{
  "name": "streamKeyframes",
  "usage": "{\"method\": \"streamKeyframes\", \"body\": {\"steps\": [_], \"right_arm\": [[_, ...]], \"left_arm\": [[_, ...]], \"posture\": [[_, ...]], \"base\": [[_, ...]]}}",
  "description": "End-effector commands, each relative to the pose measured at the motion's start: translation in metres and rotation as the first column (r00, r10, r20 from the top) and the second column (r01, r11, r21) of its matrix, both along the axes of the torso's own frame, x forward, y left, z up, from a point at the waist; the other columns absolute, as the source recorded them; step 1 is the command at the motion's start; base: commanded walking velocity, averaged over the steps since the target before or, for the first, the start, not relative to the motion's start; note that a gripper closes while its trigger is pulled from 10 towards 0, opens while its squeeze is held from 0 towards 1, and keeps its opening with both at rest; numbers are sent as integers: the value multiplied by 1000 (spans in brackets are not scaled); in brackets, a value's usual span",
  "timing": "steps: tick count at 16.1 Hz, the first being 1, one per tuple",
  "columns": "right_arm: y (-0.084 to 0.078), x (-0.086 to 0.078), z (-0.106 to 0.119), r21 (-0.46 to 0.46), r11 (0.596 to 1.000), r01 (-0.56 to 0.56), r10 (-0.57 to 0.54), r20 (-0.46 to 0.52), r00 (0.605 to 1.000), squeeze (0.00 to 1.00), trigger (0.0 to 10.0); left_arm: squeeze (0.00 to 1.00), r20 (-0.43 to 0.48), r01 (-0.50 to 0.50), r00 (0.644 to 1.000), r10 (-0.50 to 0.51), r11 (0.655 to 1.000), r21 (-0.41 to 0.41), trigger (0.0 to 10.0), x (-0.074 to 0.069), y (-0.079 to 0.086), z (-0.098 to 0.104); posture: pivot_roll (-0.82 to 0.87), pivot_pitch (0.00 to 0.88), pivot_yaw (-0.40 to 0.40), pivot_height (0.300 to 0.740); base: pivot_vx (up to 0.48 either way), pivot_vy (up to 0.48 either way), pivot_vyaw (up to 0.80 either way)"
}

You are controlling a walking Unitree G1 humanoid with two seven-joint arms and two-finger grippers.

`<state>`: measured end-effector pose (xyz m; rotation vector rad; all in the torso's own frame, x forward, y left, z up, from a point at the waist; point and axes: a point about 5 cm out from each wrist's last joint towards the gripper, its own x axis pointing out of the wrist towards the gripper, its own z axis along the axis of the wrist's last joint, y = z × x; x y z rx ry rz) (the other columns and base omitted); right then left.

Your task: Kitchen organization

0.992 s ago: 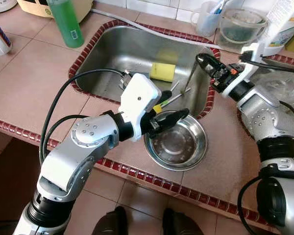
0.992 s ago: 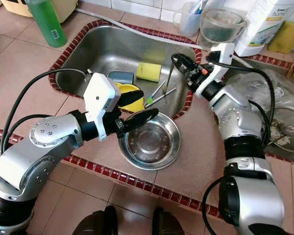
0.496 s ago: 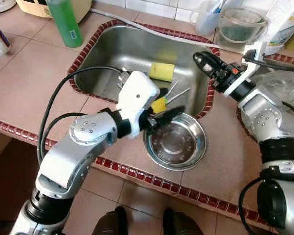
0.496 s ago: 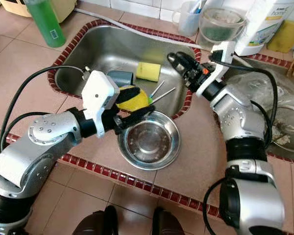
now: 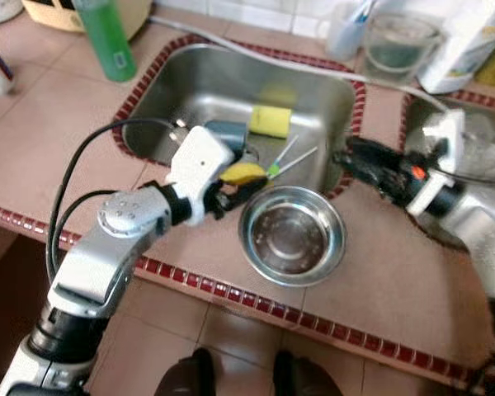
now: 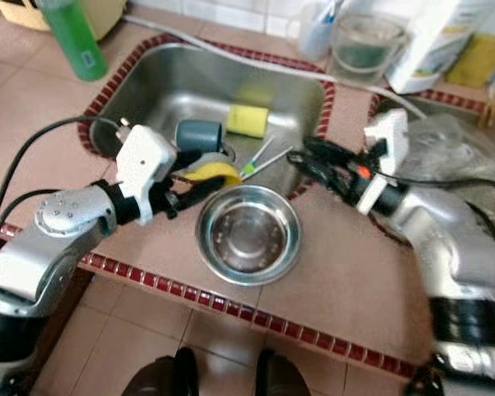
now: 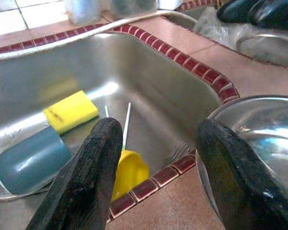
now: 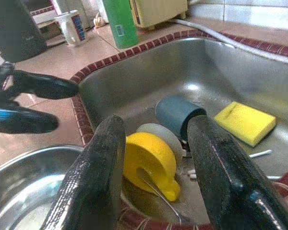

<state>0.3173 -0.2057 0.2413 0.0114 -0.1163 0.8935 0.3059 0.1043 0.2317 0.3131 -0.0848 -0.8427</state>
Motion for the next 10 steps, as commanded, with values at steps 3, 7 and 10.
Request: {"method": "streamKeyframes", "body": {"steps": [3,7,10], "right_arm": [[-3,-24,12,-65,998,-21,23,22,1000,0,10000],[-5,-49,2,-142,984,-109,102,-61,993,0,10000],[-7,-56,-9,-150,980,-133,115,-122,986,0,10000]], "left_arm": [[0,62,29,998,-29,1000,8,10000,8,4,9],[0,92,108,990,-107,994,-1,10000,4,7,19],[0,115,197,973,-199,980,32,10000,-10,-1,22]], "posture": [[-123,227,-7,740],[-134,200,-14,740],[-122,189,-31,740]], "base": [[0,0,0],[0,0,0],[0,0,0]]}}
